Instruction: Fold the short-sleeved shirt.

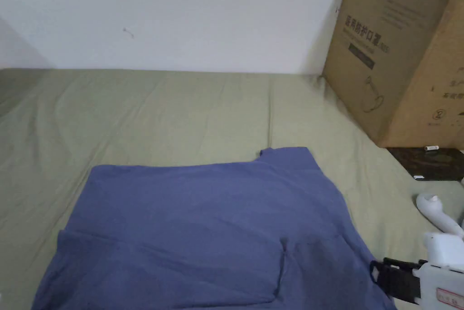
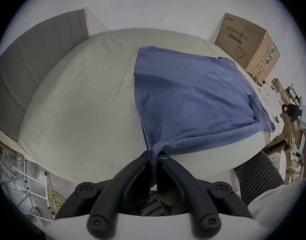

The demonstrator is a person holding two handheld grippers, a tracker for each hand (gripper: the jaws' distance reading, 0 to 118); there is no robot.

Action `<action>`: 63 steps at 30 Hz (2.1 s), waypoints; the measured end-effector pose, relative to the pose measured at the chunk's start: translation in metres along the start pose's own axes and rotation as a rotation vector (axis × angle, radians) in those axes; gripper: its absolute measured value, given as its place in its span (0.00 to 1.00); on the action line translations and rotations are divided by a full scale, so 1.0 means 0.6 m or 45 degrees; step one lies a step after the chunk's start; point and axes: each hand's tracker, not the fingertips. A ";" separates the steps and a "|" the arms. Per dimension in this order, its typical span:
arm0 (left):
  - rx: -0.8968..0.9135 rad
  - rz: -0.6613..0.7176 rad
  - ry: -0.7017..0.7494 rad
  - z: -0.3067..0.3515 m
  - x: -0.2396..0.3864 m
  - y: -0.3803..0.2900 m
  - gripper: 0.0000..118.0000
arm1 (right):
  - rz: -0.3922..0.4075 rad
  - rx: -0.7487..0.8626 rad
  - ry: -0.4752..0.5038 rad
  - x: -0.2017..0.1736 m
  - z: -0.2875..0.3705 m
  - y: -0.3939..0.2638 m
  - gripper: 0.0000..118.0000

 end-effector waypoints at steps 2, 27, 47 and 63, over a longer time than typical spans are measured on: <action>0.014 -0.008 0.006 0.009 0.005 0.003 0.04 | -0.067 -0.096 -0.010 0.025 -0.030 -0.010 1.00; -0.016 -0.060 0.062 0.053 0.009 -0.008 0.04 | 0.072 -0.352 0.078 0.056 0.012 -0.049 0.02; -0.038 0.054 0.059 -0.204 -0.010 0.320 0.10 | -0.194 -0.193 -0.014 -0.014 -0.239 0.251 0.03; 0.150 0.104 -0.066 -0.075 0.010 0.153 0.42 | -0.114 0.119 0.068 -0.018 -0.079 0.087 0.72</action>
